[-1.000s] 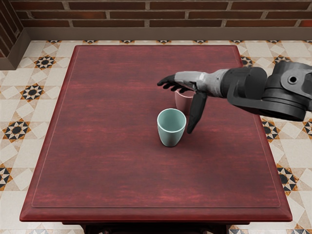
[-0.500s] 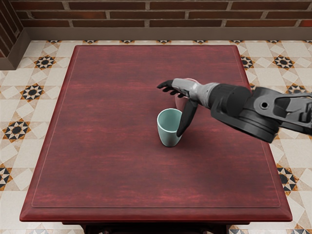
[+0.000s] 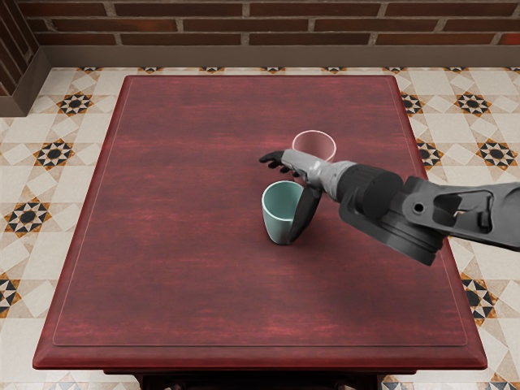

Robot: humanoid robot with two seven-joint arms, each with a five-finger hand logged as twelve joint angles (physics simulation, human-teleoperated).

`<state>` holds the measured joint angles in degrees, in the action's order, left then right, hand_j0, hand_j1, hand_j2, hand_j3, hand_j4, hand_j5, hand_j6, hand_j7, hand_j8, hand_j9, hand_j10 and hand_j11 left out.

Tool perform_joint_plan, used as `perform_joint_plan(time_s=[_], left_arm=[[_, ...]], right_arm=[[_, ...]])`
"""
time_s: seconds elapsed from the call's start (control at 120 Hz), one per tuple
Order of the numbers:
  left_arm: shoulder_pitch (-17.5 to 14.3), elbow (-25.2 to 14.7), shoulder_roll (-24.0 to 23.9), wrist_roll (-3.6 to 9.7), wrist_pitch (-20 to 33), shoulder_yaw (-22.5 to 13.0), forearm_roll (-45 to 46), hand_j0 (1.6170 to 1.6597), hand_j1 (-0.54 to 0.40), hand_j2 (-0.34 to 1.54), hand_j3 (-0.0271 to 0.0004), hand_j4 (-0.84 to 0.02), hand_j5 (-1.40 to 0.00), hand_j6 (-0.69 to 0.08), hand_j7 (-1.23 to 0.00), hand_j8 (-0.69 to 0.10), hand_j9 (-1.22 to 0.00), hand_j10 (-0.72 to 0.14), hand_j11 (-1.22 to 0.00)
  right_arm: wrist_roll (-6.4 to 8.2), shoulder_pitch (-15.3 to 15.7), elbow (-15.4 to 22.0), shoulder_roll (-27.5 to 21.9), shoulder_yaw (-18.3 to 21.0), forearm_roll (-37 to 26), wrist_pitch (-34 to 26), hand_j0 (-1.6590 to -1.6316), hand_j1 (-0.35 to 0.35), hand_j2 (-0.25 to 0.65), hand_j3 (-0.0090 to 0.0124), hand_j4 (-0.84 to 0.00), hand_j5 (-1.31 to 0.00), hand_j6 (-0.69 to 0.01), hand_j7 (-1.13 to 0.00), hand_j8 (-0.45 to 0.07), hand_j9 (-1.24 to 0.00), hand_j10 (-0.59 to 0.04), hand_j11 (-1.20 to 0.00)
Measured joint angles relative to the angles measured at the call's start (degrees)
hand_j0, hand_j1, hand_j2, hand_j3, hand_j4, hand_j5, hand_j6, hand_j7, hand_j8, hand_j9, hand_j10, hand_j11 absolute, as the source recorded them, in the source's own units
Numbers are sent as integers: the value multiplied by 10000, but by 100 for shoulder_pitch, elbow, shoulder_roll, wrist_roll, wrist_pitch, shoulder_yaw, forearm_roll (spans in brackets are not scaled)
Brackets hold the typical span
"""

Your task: Pick up cup and place in cup with right hand

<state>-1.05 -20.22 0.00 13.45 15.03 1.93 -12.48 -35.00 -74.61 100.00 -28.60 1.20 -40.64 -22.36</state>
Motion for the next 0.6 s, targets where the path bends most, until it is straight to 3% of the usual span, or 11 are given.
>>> perform_joint_plan(time_s=[0.225, 0.6], left_arm=[[0, 0, 0, 0, 0, 1, 0, 16581, 3490, -1, 0, 1, 0, 1, 0, 1, 0, 1, 0], [0, -1, 0, 0, 0, 0, 0, 16581, 3490, -1, 0, 1, 0, 1, 0, 1, 0, 1, 0]], right_arm=[[0, 23, 0, -17, 36, -11, -5, -16581, -695, -455, 0, -2348, -3039, -2357, -3037, -2352, -3039, -2347, -3038], [0, 93, 0, -22, 55, -13, -6, -16581, 239, -610, 0, -3125, -4051, -3132, -4049, -3129, -4050, -3124, -4050]])
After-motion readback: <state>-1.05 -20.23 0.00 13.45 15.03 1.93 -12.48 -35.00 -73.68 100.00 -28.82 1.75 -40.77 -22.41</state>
